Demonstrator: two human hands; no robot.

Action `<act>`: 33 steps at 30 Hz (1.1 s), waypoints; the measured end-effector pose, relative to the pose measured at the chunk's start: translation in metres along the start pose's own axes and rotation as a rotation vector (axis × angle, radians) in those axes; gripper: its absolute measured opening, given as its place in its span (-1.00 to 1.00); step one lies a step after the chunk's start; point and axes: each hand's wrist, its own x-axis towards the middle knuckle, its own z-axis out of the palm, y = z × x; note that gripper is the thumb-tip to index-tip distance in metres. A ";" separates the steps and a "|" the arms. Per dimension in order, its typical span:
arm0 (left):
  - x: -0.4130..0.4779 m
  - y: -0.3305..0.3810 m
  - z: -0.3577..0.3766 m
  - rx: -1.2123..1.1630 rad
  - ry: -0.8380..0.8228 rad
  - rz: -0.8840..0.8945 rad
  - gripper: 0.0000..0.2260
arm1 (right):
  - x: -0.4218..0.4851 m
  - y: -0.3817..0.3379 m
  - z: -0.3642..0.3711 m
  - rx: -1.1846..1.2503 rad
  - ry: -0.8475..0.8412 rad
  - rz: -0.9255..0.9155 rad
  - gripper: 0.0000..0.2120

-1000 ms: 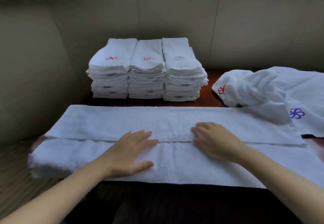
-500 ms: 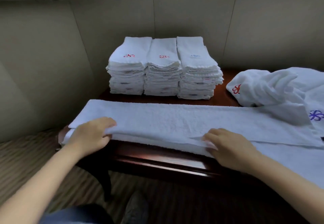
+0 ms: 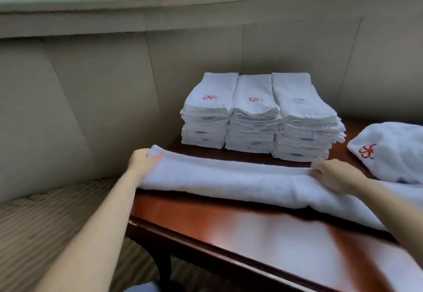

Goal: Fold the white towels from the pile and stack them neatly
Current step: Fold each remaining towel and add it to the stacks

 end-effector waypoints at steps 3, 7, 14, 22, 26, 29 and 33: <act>0.018 0.000 0.018 0.292 0.069 0.016 -0.69 | 0.015 0.008 0.024 -0.057 0.076 0.030 -0.74; 0.034 0.007 0.037 0.652 0.146 0.042 -0.63 | 0.029 0.016 0.032 -0.053 0.128 0.017 -0.74; 0.035 0.031 0.062 0.998 0.208 0.083 -0.72 | 0.036 0.004 0.045 -0.040 0.232 0.123 -0.68; -0.068 0.098 0.159 0.839 -0.346 0.127 -0.36 | 0.021 -0.003 0.042 -0.031 0.218 0.176 -0.64; -0.098 0.088 0.175 0.869 -0.381 0.170 -0.33 | -0.005 -0.011 0.038 -0.011 0.191 0.167 -0.64; -0.094 0.071 0.161 0.886 -0.379 0.251 -0.37 | -0.036 -0.024 0.030 0.033 0.144 0.146 -0.63; -0.086 0.056 0.144 0.907 -0.451 0.279 -0.38 | -0.088 -0.041 0.022 0.118 0.038 0.052 -0.74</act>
